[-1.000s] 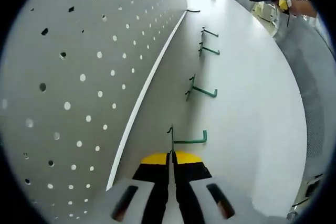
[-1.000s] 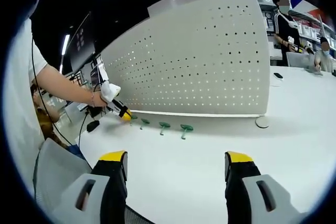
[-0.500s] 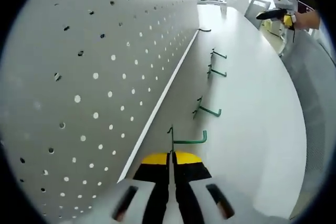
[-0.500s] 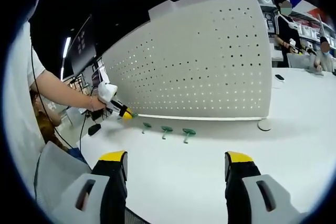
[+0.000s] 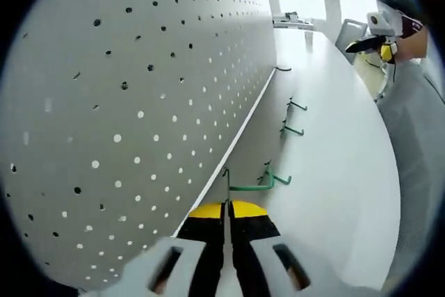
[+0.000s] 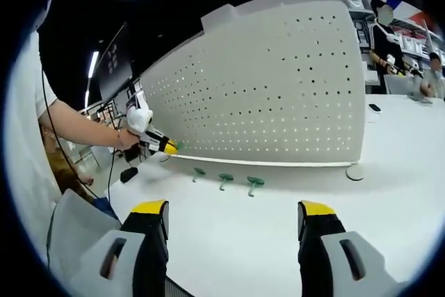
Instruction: Insert the hook assembly into the mounting plate slot until the hook locks in place.
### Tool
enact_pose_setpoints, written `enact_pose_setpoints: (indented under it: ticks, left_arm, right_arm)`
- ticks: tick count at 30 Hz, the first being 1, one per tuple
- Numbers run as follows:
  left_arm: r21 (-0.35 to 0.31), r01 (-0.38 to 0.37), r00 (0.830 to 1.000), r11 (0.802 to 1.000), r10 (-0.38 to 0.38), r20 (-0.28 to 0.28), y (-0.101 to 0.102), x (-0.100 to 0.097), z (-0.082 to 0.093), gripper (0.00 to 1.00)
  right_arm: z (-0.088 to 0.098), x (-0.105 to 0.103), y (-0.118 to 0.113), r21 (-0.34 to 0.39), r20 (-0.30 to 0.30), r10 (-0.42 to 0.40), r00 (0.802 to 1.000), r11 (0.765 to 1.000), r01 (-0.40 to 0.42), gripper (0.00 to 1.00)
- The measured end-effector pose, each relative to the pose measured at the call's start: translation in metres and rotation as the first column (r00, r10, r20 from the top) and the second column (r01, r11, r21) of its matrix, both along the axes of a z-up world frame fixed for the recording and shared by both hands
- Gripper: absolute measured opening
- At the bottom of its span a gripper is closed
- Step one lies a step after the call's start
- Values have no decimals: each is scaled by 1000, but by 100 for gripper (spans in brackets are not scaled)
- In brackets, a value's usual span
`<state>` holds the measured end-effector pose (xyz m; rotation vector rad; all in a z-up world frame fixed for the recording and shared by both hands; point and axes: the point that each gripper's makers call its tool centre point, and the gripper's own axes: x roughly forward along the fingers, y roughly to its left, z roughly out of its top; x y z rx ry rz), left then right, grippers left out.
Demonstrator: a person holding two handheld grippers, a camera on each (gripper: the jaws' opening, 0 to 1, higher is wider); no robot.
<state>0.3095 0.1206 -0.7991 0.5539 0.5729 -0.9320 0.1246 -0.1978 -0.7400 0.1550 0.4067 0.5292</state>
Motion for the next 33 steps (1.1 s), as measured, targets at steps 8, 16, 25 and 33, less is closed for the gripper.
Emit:
enact_pose_setpoints:
  ticks: [8,16,25,33]
  left_arm:
    - [-52,-36,999,998,38,37,-3,-4,20,1]
    - [-98,-48,997,994,54,63,-8,-15,32,1]
    - [-169,-66,992,983,82,94,-17,-25,55,1]
    - [-240,-74,986,968,106,127,-32,-37,77,1]
  right_arm:
    - [7,-1,4,11,19,10,1000,1000,-11,73]
    - [11,-5,8,23,32,22,999,999,-23,73]
    - [15,-8,11,38,48,29,998,999,-31,73]
    - [23,-9,12,50,72,39,997,998,-43,73]
